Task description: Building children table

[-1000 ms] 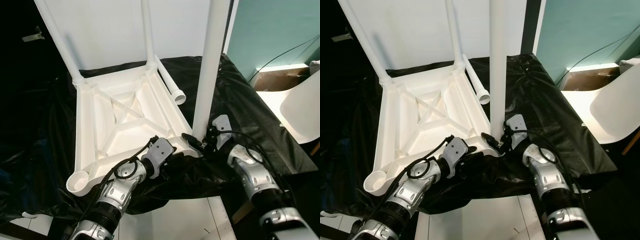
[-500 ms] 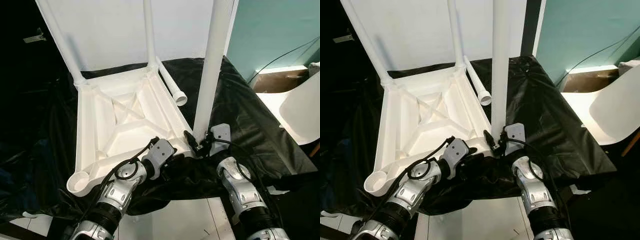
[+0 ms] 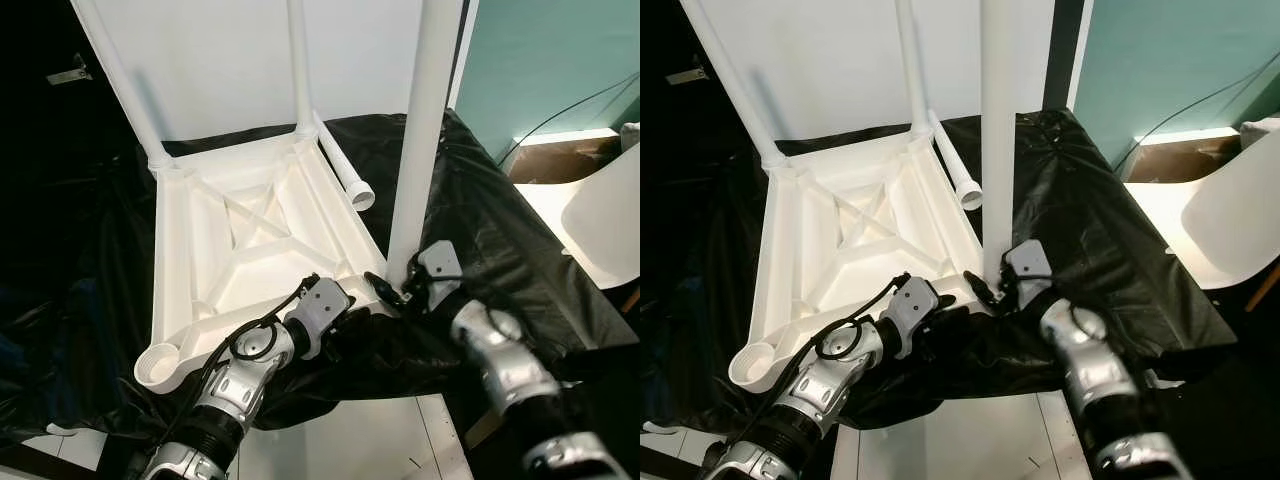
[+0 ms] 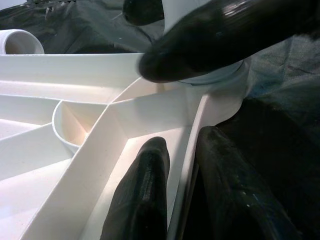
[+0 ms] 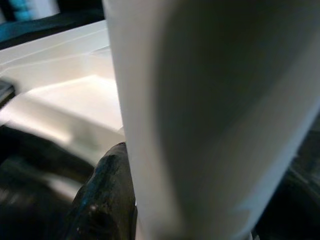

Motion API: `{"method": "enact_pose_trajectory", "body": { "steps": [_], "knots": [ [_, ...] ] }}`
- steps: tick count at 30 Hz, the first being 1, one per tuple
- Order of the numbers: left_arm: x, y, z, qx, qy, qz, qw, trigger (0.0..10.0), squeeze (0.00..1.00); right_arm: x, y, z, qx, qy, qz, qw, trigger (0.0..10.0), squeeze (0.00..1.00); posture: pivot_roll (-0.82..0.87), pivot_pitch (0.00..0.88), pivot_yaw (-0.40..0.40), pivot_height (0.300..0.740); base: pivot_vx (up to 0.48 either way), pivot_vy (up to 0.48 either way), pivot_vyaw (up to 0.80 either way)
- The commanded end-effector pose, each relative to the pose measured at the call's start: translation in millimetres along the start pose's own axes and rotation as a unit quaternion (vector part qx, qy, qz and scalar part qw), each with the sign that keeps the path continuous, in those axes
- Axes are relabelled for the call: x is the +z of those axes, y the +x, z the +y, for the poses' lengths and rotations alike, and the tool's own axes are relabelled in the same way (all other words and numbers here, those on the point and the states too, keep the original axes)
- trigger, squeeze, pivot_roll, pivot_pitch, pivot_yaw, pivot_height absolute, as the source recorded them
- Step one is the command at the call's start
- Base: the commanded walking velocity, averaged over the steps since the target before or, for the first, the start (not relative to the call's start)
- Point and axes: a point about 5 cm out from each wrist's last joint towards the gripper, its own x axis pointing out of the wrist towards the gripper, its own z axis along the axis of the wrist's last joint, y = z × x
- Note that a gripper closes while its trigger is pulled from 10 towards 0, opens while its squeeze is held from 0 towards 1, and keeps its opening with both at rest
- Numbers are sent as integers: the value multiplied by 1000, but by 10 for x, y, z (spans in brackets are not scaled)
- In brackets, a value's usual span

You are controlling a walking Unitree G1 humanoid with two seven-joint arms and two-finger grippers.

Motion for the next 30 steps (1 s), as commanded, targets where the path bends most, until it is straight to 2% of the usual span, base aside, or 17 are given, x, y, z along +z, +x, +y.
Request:
{"method": "enact_pose_trajectory", "body": {
  "steps": [1, 3, 5, 11, 12, 13, 14, 20, 23, 24, 25, 26, 27, 28, 30],
  "knots": [
    [-289, -39, -126, -32, -27, 66, 997, 10000, 0, -33, 11, 52, 61, -4, 16, 998, 10000, 0, -78, 0, 50, 740, 0, 0, 0],
    [-289, -39, -126, -32, -27, 66, 997, 10000, 0, -33, 11, 52, 61, -4, 16, 998, 10000, 0, -78, 0, 50, 740, 0, 0, 0],
    [-298, -52, -123, -30, -28, 66, 997, 10000, 0, -5, 3, -47, 58, -8, 20, 998, 10000, 0, -76, 0, 47, 740, 0, 0, 0],
    [-300, -56, -128, -29, -29, 67, 997, 10000, 0, 12, -14, -136, 64, -18, 28, 997, 10000, 0, -74, 0, 45, 740, 0, 0, 0],
    [-298, -53, -131, -29, -29, 66, 997, 10000, 0, 12, -23, -153, 72, -16, 29, 997, 2078, 0, -73, 0, 45, 740, 0, 0, 0],
    [-298, -53, -131, -29, -29, 66, 997, 10000, 0, 12, -23, -153, 72, -16, 29, 997, 2078, 0, -73, 0, 45, 740, 0, 0, 0],
    [-294, -49, -132, -29, -29, 66, 997, 10000, 0, 6, -35, -165, 83, -15, 32, 996, 0, 0, -73, 0, 45, 740, 0, 0, 0],
    [-293, -47, -131, -29, -29, 65, 997, 10000, 0, -23, -55, -154, 96, -7, 36, 995, 0, 0, -75, 0, 47, 740, 0, 0, 0],
    [-295, -49, -121, -28, -28, 66, 997, 10000, 0, -53, -34, -80, 77, 10, 28, 997, 0, 0, -75, 0, 46, 740, 0, 0, 0],
    [-293, -48, -117, -27, -28, 66, 997, 10000, 0, -61, -1, -40, 34, 23, 16, 999, 0, 0, -74, 0, 44, 740, 0, 0, 0],
    [-293, -48, -117, -27, -28, 66, 997, 10000, 0, -61, -1, -40, 34, 23, 16, 999, 0, 0, -74, 0, 44, 740, 0, 0, 0],
    [-291, -47, -115, -27, -29, 65, 997, 10000, 0, -72, 24, -13, -9, 35, 8, 999, 0, 0, -74, 0, 44, 740, 0, 0, 0],
    [-288, -46, -115, -26, -29, 65, 997, 10000, 0, -91, 45, 32, -83, 48, -2, 995, 0, 0, -74, 0, 44, 740, 0, 0, 0],
    [-288, -46, -115, -26, -29, 65, 997, 10000, 0, -91, 45, 32, -83, 48, -2, 995, 0, 0, -74, 0, 44, 740, 0, 0, 0],
    [-289, -46, -119, -26, -29, 65, 997, 10000, 0, -126, 23, 106, -145, 62, -9, 987, 0, 0, -74, 0, 43, 740, 0, 0, 0]
  ]
}}
